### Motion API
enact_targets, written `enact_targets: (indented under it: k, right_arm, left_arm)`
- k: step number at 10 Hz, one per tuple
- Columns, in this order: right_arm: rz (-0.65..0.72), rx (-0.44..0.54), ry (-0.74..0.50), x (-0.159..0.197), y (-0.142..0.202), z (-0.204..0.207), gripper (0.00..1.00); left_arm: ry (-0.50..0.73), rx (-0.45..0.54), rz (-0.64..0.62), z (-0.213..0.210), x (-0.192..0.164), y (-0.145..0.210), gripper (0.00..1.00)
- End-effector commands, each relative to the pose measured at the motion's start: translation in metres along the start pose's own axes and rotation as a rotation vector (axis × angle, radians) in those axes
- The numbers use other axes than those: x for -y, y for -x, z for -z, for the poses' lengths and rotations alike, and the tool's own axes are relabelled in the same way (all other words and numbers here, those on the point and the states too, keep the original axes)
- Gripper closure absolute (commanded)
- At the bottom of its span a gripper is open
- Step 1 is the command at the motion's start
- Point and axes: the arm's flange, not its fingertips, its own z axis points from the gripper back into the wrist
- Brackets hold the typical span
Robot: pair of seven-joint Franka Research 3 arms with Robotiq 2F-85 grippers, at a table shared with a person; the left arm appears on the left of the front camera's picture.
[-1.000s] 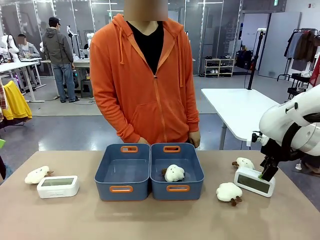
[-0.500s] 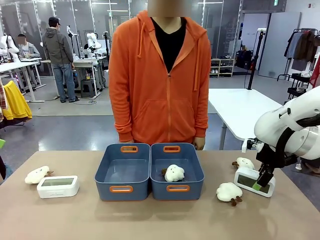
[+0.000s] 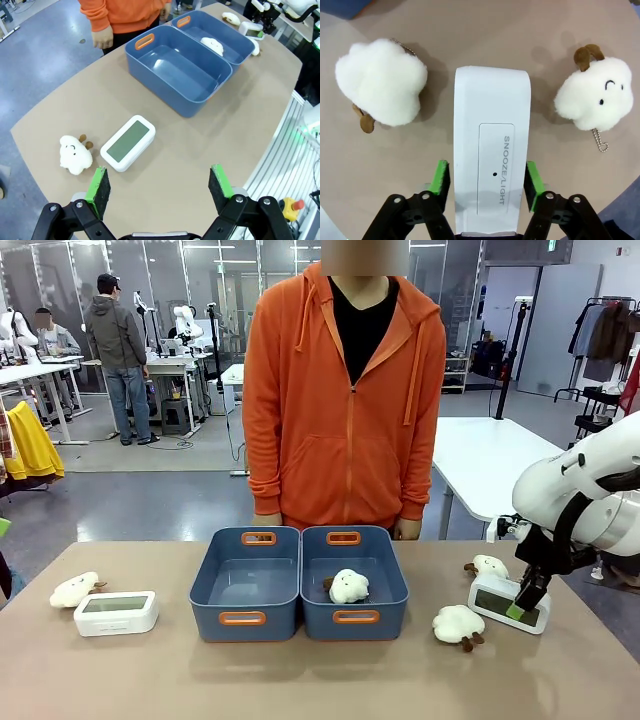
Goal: Sort the digital clocks into the basket.
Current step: Pick up the Digital clock from the table and place it into the empty Plastic storage basket.
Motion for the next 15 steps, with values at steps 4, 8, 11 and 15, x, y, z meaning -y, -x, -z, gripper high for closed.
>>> enact_targets:
  k: [4, 8, 11, 15]
  right_arm:
    - [0.012, -0.005, 0.012, 0.004, 0.001, 0.002, 0.96]
    - [-0.172, 0.156, -0.101, 0.001, 0.027, -0.115, 1.0]
    - [-0.194, 0.382, -0.105, -0.005, 0.027, -0.197, 1.0]
    - [-0.461, 0.451, -0.032, -0.089, -0.101, -0.234, 1.0]
  left_arm:
    - [0.014, 0.004, 0.02, 0.0, -0.001, 0.002, 0.0]
    - [0.014, 0.004, 0.02, 0.0, -0.001, 0.002, 0.0]
    - [0.014, 0.004, 0.02, 0.0, -0.001, 0.002, 0.0]
    - [0.014, 0.004, 0.02, 0.0, -0.001, 0.002, 0.0]
